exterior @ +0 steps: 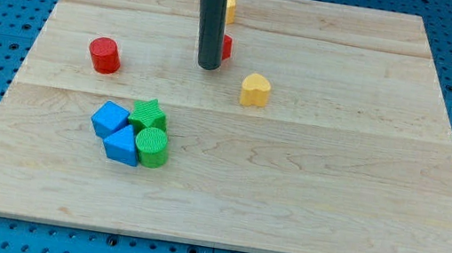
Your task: Slide green circle along with the group of blocks left and up slightly
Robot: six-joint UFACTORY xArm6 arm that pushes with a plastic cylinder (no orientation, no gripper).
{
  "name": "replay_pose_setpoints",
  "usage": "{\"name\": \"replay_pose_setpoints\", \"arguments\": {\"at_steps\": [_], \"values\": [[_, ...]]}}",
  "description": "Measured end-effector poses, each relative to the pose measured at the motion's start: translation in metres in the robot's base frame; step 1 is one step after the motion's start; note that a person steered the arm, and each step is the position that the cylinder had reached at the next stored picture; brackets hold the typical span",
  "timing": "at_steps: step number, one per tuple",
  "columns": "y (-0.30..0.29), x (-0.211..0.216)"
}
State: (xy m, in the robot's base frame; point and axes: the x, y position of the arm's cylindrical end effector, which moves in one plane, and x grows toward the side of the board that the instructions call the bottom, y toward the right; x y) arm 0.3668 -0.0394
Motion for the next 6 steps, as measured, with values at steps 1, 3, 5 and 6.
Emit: {"name": "replay_pose_setpoints", "arguments": {"at_steps": [1,3,5,6], "values": [[-0.042,0.022],[0.030,0.133],[-0.050,0.149],[-0.074,0.125]]}}
